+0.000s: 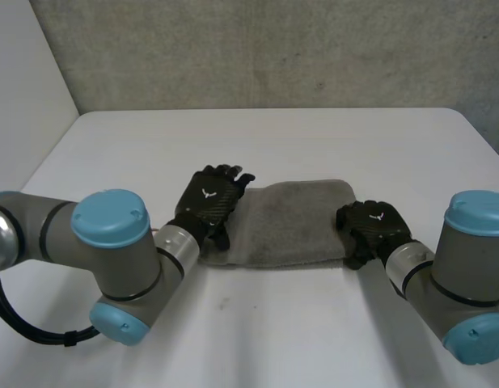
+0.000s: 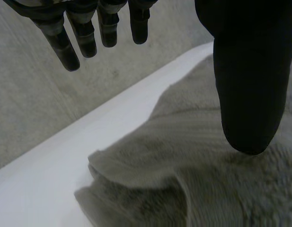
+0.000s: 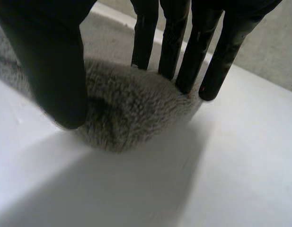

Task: Fold the towel.

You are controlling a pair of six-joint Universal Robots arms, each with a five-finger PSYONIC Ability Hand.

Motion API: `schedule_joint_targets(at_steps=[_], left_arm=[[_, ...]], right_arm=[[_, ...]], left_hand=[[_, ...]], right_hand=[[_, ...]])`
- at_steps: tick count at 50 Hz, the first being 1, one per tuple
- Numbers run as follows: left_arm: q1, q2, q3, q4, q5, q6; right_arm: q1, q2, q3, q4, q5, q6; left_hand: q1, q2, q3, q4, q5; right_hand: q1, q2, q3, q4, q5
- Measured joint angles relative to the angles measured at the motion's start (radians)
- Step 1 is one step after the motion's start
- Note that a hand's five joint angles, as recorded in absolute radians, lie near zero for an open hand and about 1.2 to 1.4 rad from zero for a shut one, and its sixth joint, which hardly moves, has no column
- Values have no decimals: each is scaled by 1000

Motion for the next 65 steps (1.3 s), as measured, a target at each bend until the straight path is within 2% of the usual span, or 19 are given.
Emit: schedule_joint_targets(at_steps=[1,4,5,7,17,23,33,41,42,43,44,47,53,55,59,65], left_arm=[[0,0,0,0,0,0],[3,-22,0,-3,0,8],[3,-23,-3,-4,0,9],[5,-21,-17,-6,0,11],[6,38,-100,-9,-4,10],[15,125,-141,-7,-20,1],[159,290,-234,-4,-38,-28],[232,315,-276,-6,-38,-68],[240,317,-279,-7,-37,-74],[241,317,-279,-7,-36,-76],[242,317,-278,-7,-36,-78],[237,317,-271,-6,-35,-80],[207,317,-237,-4,-34,-83],[184,314,-213,-3,-34,-89],[122,304,-144,-8,-36,-132],[55,280,-66,-30,-35,-207]], right_arm=[[0,0,0,0,0,0],[-4,28,-8,-7,9,-12],[-7,30,-10,-11,11,-14],[-18,23,-12,-32,18,-27],[-19,-68,-58,-104,31,-145],[103,-62,-161,-103,31,-230],[391,91,-282,-91,-25,-342],[472,208,-291,-80,-88,-409],[475,213,-297,-78,-92,-414],[474,210,-300,-77,-93,-412],[473,201,-303,-76,-91,-406],[468,159,-308,-75,-79,-373],[441,58,-308,-69,-21,-255],[417,16,-305,-55,9,-195],[353,-63,-299,26,56,-61],[273,-101,-302,159,68,77]], left_hand=[[0,0,0,0,0],[0,0,0,0,0],[0,0,0,0,0],[0,0,0,0,0],[0,0,0,0,-3],[1,6,8,3,-3],[1,6,8,3,-3],[1,6,8,3,-3],[1,6,8,3,-3],[1,6,8,3,-3],[1,6,8,3,-3],[1,6,8,3,-3],[1,6,8,3,-3],[1,6,8,3,-3],[1,9,10,8,-3],[16,20,22,19,-3]], right_hand=[[0,0,0,0,0],[332,423,425,433,421],[332,423,425,433,421],[438,577,567,592,575],[444,600,611,622,596],[454,600,611,622,603],[454,600,611,626,614],[452,595,605,622,612],[245,295,308,329,351],[245,295,308,329,351],[40,62,104,99,138],[-244,-289,-285,-280,-233],[-244,-289,-285,-280,-233],[-282,-353,-357,-336,-311],[-282,-353,-357,-336,-315],[-282,-353,-357,-336,-316]])
